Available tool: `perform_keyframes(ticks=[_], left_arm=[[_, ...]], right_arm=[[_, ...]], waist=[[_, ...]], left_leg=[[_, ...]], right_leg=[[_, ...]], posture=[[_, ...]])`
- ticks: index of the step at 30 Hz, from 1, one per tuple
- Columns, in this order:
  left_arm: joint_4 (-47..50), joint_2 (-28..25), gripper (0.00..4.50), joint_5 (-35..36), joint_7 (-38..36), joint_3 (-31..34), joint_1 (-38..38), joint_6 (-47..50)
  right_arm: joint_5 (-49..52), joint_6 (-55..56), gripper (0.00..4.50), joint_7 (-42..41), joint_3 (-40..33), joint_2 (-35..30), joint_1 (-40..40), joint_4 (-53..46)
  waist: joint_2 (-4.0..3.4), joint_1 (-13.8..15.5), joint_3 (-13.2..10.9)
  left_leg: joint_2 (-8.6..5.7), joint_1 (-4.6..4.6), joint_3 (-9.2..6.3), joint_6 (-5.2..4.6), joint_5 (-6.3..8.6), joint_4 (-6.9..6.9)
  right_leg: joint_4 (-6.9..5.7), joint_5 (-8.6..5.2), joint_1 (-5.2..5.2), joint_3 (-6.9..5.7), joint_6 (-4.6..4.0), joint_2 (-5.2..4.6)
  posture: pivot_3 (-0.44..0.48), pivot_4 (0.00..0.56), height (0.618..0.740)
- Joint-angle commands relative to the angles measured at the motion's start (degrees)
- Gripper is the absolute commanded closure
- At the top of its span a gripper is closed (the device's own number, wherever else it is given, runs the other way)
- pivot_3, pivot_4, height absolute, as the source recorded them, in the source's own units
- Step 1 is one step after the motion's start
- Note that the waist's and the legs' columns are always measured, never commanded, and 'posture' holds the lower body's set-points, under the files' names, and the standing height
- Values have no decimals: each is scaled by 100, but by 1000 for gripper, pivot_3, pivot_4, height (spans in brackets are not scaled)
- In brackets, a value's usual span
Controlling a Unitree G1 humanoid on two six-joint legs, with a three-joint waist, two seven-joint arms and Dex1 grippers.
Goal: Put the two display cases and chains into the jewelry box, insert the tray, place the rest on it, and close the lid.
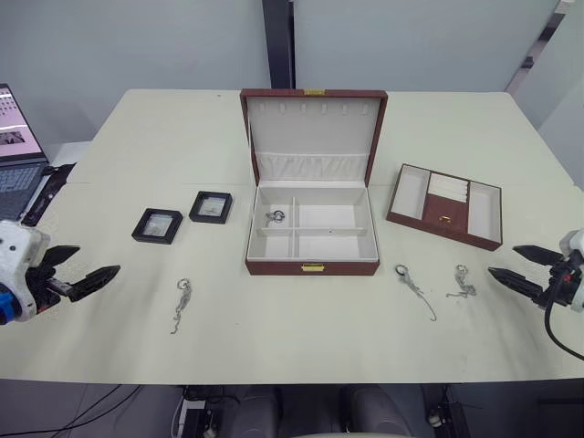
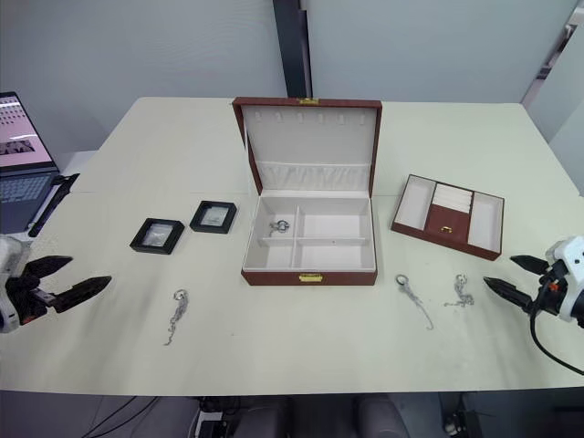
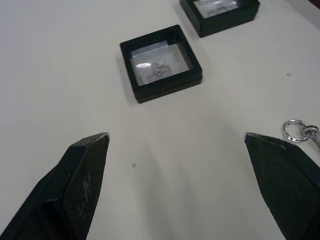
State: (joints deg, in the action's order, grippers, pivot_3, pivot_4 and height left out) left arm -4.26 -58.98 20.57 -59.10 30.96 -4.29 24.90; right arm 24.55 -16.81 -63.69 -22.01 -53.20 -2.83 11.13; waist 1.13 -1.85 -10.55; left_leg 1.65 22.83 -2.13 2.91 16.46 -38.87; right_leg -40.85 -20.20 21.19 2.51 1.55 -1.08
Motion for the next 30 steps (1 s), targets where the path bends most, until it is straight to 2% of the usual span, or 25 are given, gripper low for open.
perform_keyframes(ticks=[1,6,11,15,22,30], left_arm=[[-404,-436,27,-291,-434,-518,451,-561],[-1665,-791,27,-919,-1205,-1811,1951,-1478],[-3312,-587,27,-1984,-1859,-3228,3848,-2618],[-4505,-261,27,-2600,-2020,-3878,4936,-3311],[-5812,166,27,-3322,-2050,-4477,5905,-3984],[-6389,212,27,-3782,-1810,-4714,6121,-4347]], right_arm=[[474,-384,0,-66,2,-19,-189,-991],[1195,-1117,0,35,256,40,-481,-2477],[1650,-1553,0,339,571,132,-775,-3633],[1925,-1810,0,689,564,213,-737,-4296],[2086,-1975,0,1141,469,286,-400,-4866],[2123,-1957,0,1440,390,373,-157,-5011]], waist=[[-3,-3,-2],[-4,3,-2],[-3,26,-2],[-2,20,-2],[1,5,-2],[1,-19,-2]], left_leg=[[0,0,-1,0,0,0],[-1,5,-1,0,0,1],[-7,12,-5,0,0,-4],[-9,18,-3,-1,0,-5],[-7,19,-7,-1,0,-7],[-4,17,-7,-2,-1,-7]], right_leg=[[0,0,0,0,0,2],[0,0,5,-4,0,8],[1,0,6,-11,0,30],[1,0,13,-9,0,29],[-4,0,15,-12,0,30],[-10,0,18,-9,0,33]], posture=[[0,150,740],[0,150,740],[0,150,740],[0,150,740],[0,150,740],[0,150,740]])
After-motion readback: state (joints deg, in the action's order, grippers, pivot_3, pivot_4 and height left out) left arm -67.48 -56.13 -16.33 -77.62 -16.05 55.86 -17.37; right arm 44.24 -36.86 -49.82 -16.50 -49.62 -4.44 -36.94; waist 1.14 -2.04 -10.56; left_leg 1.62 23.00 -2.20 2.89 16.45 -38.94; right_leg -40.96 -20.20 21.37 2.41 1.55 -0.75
